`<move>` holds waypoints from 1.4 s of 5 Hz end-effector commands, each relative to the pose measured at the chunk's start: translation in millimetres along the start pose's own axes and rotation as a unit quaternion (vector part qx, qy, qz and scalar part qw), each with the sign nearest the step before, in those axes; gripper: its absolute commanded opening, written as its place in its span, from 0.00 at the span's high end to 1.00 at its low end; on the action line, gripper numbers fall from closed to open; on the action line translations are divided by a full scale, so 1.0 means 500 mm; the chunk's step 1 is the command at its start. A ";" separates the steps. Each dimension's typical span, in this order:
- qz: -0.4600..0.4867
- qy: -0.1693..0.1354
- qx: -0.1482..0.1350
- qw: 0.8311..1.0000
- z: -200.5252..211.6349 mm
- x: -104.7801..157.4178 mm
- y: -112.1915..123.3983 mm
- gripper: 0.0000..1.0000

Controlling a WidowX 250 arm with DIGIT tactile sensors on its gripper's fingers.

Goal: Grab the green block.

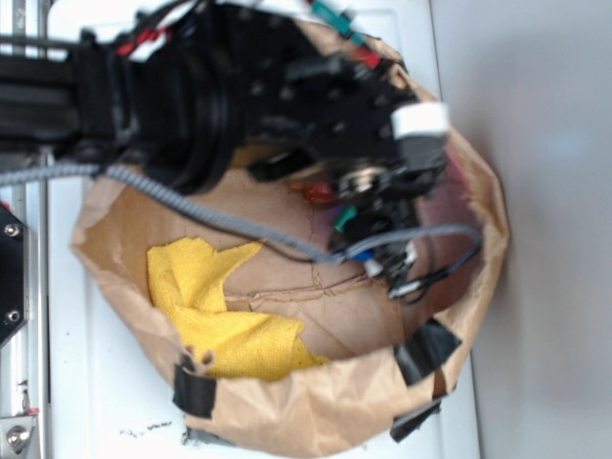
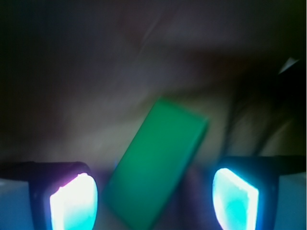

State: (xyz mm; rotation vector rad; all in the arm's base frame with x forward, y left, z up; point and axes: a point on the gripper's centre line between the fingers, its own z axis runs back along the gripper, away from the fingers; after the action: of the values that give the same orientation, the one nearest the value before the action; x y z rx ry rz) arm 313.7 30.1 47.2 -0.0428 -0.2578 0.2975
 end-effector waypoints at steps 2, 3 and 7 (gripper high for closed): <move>-0.008 -0.030 0.029 0.999 -0.018 0.031 -0.048 0.00; 0.007 -0.031 0.042 0.999 -0.027 0.032 -0.044 1.00; 0.027 -0.062 0.080 0.995 -0.029 0.038 -0.035 1.00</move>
State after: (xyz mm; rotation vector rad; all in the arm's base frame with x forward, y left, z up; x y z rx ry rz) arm 332.2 21.9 27.6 0.1318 -0.3128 0.3911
